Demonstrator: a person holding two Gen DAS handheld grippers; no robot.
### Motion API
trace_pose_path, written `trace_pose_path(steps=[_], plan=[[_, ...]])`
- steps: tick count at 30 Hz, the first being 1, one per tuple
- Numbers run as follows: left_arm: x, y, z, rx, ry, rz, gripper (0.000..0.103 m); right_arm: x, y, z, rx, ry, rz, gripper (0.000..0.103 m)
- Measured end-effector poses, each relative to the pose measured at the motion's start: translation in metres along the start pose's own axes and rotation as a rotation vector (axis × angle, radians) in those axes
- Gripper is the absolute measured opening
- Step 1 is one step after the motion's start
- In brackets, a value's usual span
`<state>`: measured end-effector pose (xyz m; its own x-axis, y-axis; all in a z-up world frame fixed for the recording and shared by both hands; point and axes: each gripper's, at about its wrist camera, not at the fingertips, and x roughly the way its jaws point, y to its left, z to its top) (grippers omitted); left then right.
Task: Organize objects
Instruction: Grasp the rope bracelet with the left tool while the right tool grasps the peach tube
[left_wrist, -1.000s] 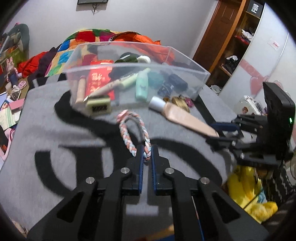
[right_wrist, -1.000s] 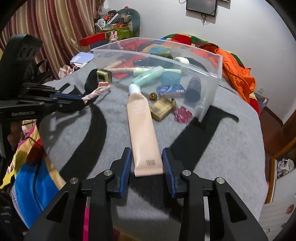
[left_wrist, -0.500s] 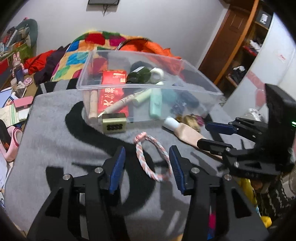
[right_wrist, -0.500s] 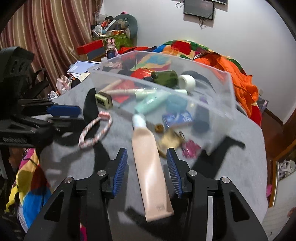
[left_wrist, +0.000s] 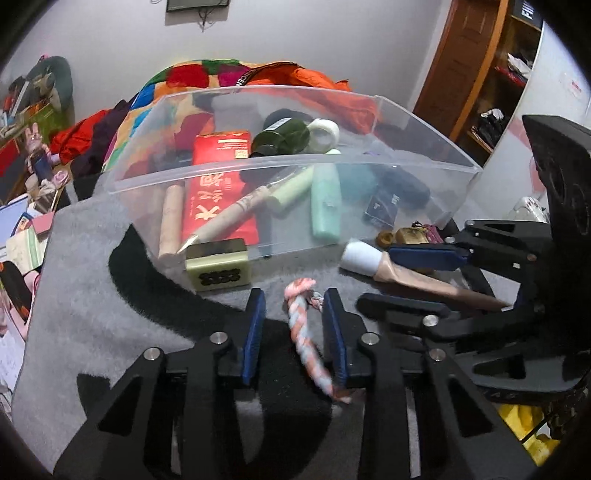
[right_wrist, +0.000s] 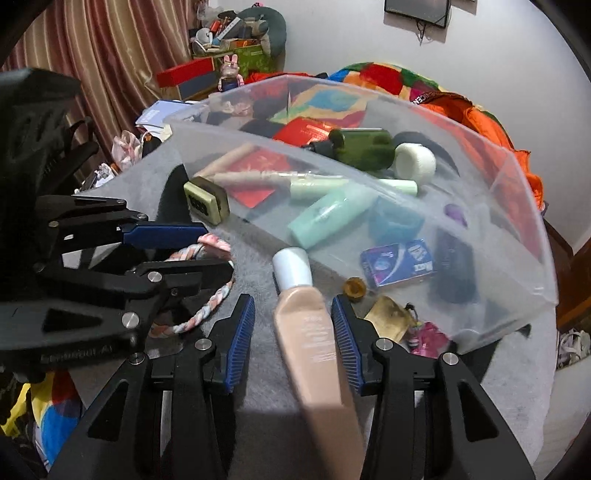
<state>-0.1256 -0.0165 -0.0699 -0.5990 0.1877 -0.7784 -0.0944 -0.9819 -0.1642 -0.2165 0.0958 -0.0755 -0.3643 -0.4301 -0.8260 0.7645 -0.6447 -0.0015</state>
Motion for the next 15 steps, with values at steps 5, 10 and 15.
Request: trace_pose_path(steps=[5,10,15], plan=[[0.003,0.001,0.004,-0.019,0.006,-0.04,0.01,-0.008,0.002,-0.003,0.012,-0.016,0.023,0.019],[-0.004,-0.001,-0.001,-0.034,-0.012,-0.044,0.009,-0.02,-0.003,-0.012,0.054,-0.049,0.022,0.019],[-0.024,-0.006,-0.004,-0.049,-0.052,-0.059,0.009,-0.035,-0.01,-0.017,0.106,-0.086,0.021,0.019]])
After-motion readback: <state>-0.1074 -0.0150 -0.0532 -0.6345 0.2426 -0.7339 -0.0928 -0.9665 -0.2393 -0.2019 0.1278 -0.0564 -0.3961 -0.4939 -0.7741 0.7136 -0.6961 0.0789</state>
